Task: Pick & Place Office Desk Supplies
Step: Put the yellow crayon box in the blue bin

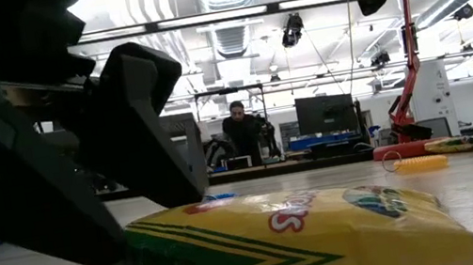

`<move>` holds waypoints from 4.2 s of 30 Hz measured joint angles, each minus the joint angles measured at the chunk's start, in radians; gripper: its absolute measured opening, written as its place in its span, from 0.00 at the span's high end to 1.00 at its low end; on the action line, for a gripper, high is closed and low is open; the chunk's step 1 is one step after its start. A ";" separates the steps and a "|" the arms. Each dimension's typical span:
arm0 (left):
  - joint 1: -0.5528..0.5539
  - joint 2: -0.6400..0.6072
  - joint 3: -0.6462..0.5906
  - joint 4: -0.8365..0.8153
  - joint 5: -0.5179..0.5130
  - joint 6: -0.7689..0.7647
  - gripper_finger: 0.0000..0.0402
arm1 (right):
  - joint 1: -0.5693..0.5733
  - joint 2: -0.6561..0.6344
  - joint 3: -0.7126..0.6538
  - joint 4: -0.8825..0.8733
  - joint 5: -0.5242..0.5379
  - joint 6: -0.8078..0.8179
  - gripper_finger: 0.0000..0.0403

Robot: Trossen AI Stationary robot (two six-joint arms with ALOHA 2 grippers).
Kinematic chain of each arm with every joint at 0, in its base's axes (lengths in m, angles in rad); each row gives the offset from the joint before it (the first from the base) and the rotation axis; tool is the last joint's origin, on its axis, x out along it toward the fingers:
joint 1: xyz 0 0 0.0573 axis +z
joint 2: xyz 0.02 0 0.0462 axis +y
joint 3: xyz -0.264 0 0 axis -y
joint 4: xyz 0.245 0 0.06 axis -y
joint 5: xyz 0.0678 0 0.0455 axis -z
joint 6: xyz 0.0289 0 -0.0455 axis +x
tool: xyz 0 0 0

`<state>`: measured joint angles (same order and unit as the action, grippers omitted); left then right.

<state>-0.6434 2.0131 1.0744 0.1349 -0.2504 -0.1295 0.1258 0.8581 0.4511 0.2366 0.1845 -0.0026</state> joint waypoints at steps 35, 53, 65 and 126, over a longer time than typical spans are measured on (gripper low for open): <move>0.020 -0.002 0.025 -0.037 0.007 -0.027 0.67 | 0.000 0.000 0.000 0.000 0.000 0.001 0.83; 0.018 -0.559 0.016 -0.939 -0.045 -0.767 0.67 | 0.000 0.000 0.000 0.000 0.000 0.000 0.83; -0.095 -0.636 0.010 -1.332 0.017 -1.204 0.67 | 0.000 0.000 0.000 0.000 0.000 0.000 0.83; -0.239 -0.702 -0.082 -1.248 -0.120 -1.436 0.40 | 0.000 0.000 0.000 0.000 0.000 0.001 0.83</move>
<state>-0.8829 1.3110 0.9927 -1.1130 -0.3709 -1.5656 0.1257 0.8581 0.4507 0.2367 0.1844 -0.0021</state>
